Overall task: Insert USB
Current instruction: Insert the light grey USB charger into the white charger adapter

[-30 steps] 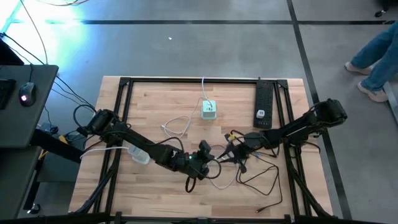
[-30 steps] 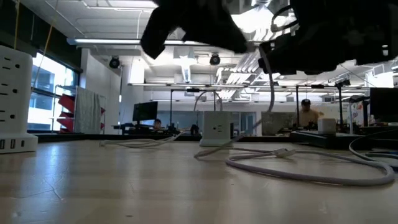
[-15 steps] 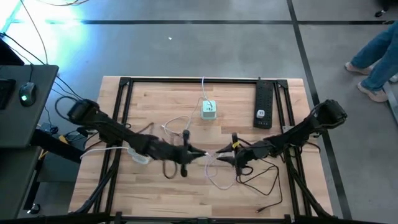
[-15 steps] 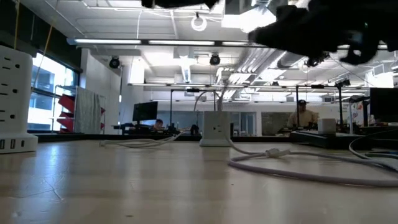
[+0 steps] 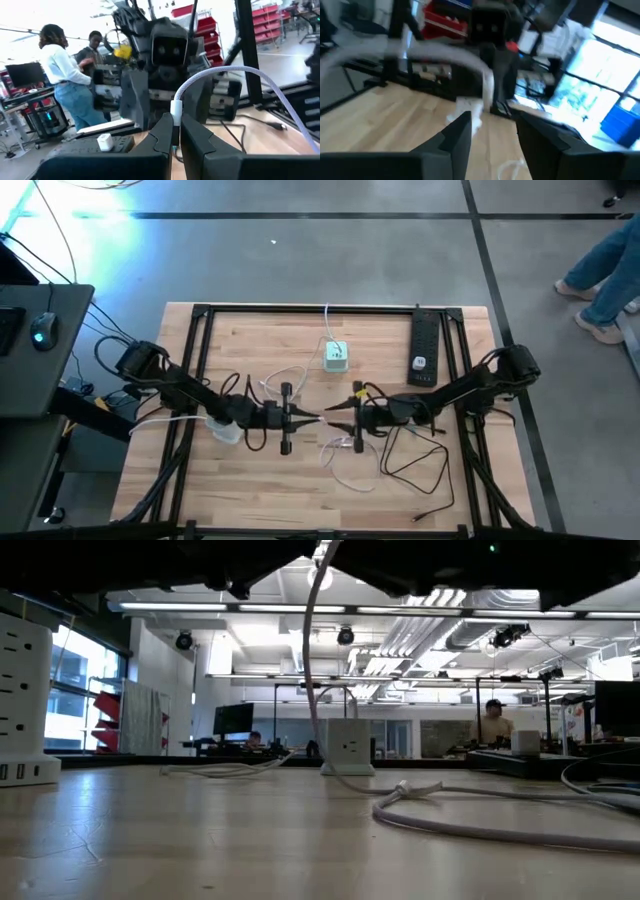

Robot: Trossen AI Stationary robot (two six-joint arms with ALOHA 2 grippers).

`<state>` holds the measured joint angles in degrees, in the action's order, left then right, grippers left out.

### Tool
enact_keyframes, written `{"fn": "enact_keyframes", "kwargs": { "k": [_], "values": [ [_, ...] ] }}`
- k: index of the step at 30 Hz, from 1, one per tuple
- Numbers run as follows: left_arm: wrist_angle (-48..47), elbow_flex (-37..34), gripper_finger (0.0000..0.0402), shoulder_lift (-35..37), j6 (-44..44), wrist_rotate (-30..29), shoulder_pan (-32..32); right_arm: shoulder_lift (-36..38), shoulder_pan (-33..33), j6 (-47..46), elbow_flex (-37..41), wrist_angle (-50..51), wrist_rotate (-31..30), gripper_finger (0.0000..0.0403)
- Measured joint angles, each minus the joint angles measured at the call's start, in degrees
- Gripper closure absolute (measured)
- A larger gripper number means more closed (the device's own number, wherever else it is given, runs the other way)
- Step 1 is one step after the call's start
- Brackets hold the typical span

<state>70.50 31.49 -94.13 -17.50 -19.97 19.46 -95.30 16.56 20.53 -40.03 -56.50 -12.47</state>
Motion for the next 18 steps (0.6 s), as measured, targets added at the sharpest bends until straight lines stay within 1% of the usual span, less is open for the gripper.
{"fn": "enact_keyframes", "kwargs": {
  "k": [3, 7, 18],
  "values": [
    [0.2, 0.1, 0.0401, 0.0, 0.0, 0.0, 0.3, 0.0, 0.3, 0.8, -1.5, 2.7, 0.1, 0.0236],
    [0.1, 0.1, 0.0401, 0.0, -0.1, 0.0, 0.5, 0.0, 0.3, 0.3, -2.2, 2.9, 0.1, 0.024],
    [-0.3, 0.1, 0.0401, 0.0, 0.4, -0.7, 0.4, 0.0, 0.3, -2.2, -2.4, 2.2, 0.3, 0.0312]
  ]
}}
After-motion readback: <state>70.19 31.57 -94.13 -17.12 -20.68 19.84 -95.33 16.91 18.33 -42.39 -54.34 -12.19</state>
